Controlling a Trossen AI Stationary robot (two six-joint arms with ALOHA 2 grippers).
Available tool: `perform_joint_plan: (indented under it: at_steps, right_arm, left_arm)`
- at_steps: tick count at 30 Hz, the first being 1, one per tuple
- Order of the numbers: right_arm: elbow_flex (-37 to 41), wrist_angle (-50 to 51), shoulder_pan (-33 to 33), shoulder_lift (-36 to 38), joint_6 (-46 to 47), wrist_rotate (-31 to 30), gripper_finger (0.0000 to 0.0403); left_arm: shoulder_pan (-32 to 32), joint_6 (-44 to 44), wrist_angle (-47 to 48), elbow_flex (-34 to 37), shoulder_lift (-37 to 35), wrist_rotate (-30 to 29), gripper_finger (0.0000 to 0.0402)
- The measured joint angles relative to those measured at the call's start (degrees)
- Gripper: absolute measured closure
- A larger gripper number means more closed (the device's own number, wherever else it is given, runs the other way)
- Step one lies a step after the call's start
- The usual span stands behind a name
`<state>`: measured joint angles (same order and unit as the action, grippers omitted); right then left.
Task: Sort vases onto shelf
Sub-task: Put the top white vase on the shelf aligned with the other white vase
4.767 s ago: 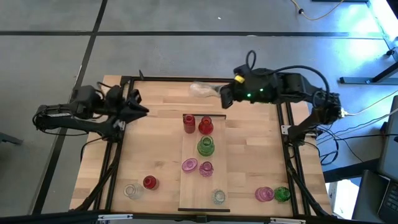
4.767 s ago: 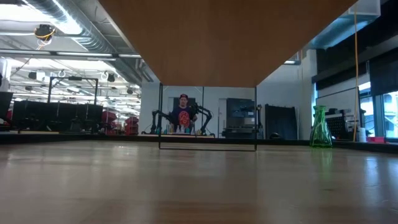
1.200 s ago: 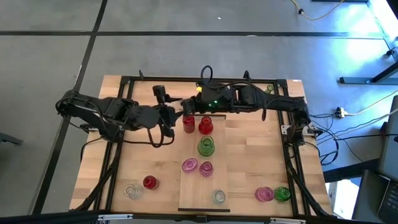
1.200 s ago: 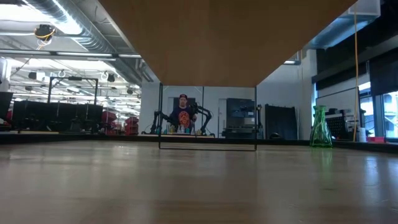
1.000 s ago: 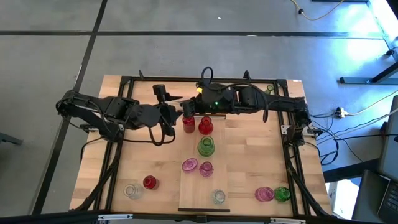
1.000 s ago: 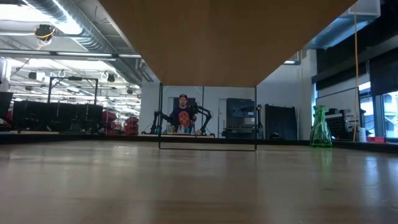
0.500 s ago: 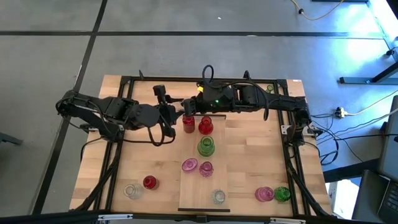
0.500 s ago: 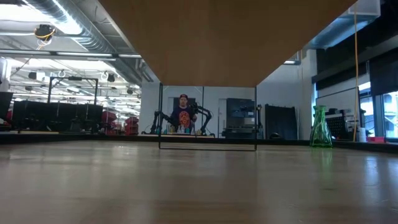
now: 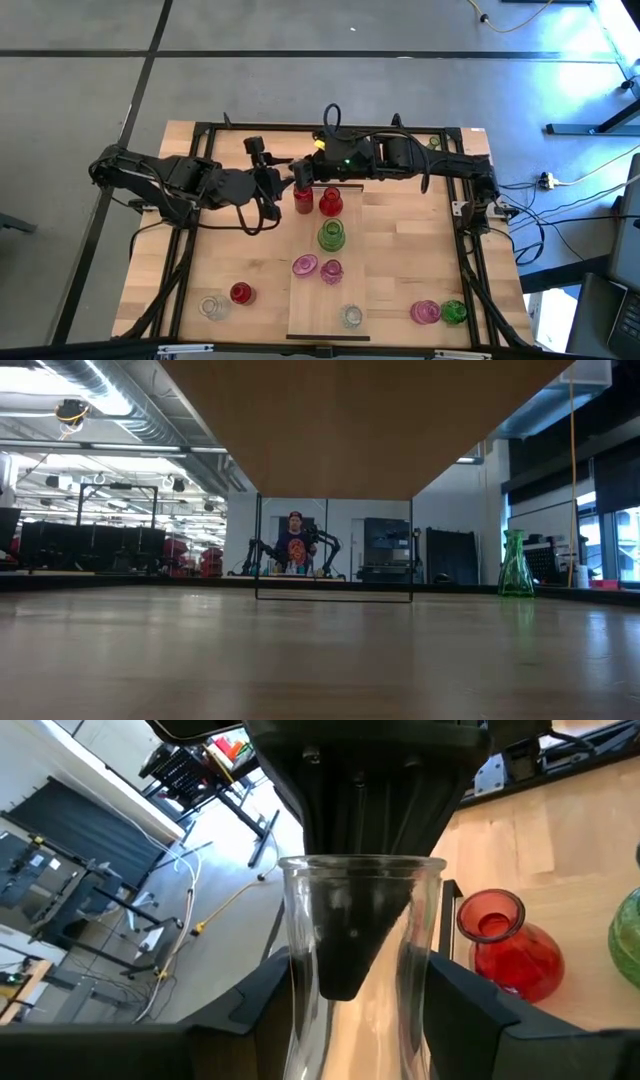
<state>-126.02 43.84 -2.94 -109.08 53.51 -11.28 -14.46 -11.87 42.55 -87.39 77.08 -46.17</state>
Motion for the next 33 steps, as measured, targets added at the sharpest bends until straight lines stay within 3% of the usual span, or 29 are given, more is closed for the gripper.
perform_joint_plan:
  at_steps: [12, 26, 33]
  right_arm:
    - [-0.2, -2.0, 0.0, 0.0, -1.6, 0.6, 0.0262]
    - [-1.2, 0.2, 0.0, 1.5, -2.9, 1.8, 0.0255]
    - [-1.5, -0.5, -0.3, 5.3, -4.9, 0.3, 0.0255]
  left_arm:
    - [0.0, 1.7, 3.5, -0.1, -0.1, -1.3, 0.0232]
    - [0.1, 4.3, 7.5, -0.1, 0.0, -2.7, 0.0232]
    - [0.2, 15.8, 13.5, 0.1, -1.9, -5.3, 0.0232]
